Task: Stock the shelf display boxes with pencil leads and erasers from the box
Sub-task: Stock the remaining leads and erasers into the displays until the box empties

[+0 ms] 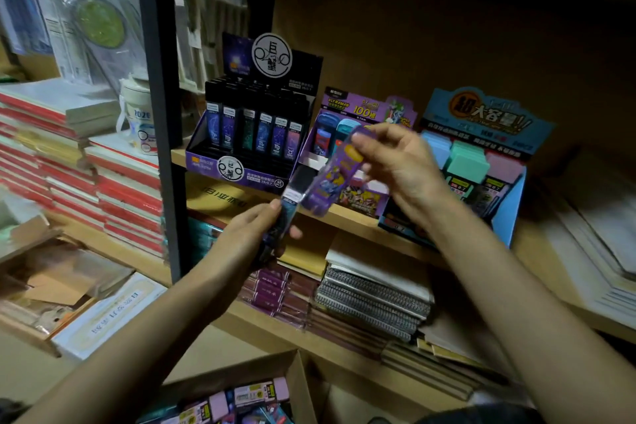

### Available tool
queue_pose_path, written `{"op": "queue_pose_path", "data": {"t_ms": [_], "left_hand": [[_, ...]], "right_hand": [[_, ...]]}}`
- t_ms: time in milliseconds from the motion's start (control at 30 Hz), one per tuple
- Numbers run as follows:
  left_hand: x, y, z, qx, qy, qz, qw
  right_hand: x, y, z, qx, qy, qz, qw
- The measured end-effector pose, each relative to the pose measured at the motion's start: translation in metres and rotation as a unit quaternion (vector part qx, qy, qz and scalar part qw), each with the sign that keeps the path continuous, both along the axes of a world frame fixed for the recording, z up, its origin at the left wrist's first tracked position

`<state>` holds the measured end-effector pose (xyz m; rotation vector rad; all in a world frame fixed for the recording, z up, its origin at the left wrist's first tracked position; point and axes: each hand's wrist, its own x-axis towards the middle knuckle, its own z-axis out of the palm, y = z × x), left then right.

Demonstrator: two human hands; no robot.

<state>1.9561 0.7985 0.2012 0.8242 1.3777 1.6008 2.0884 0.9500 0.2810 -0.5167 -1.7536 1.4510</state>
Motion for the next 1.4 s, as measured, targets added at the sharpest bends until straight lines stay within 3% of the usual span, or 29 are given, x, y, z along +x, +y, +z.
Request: {"op": "queue_pose_path", "data": {"t_ms": [100,167,467,600,733,900,1167,1267,1333,1400], "left_hand": [[-0.007,-0.003,-0.002,0.021,0.026,0.029,0.999],[-0.008,-0.003,-0.003,0.029,0.026,0.036,0.999],[-0.010,-0.005,-0.005,0.025,0.031,0.051,0.998],[-0.011,-0.004,-0.006,0.019,0.032,0.050,0.998],[-0.010,-0.003,-0.006,0.018,0.036,0.053,0.998],[-0.008,-0.005,-0.005,0.021,0.041,0.044,0.998],[-0.010,-0.007,-0.005,0.035,0.034,0.047,0.998],[-0.010,-0.006,-0.005,0.038,0.047,0.041,0.997],[-0.010,-0.005,-0.005,0.044,0.054,0.038,0.997],[-0.010,-0.004,-0.005,0.051,0.056,0.042,0.996]], "right_hand": [[0.020,0.022,0.026,0.188,-0.046,-0.174,0.966],[0.028,0.034,0.032,0.256,-0.051,-0.235,0.936],[0.022,0.058,0.012,0.416,-0.135,-0.256,0.862],[0.019,0.064,0.003,0.435,-0.178,-0.294,0.832],[0.018,0.063,0.001,0.516,-0.203,-0.350,0.755],[0.018,0.065,0.012,0.512,-0.203,-0.304,0.777],[0.015,0.075,-0.003,0.508,-0.333,-0.293,0.739],[0.012,0.065,-0.001,0.510,-0.315,-0.311,0.738],[0.002,0.045,0.002,0.486,-0.272,-0.285,0.780],[-0.012,0.014,0.004,0.359,-0.227,-0.159,0.891]]}}
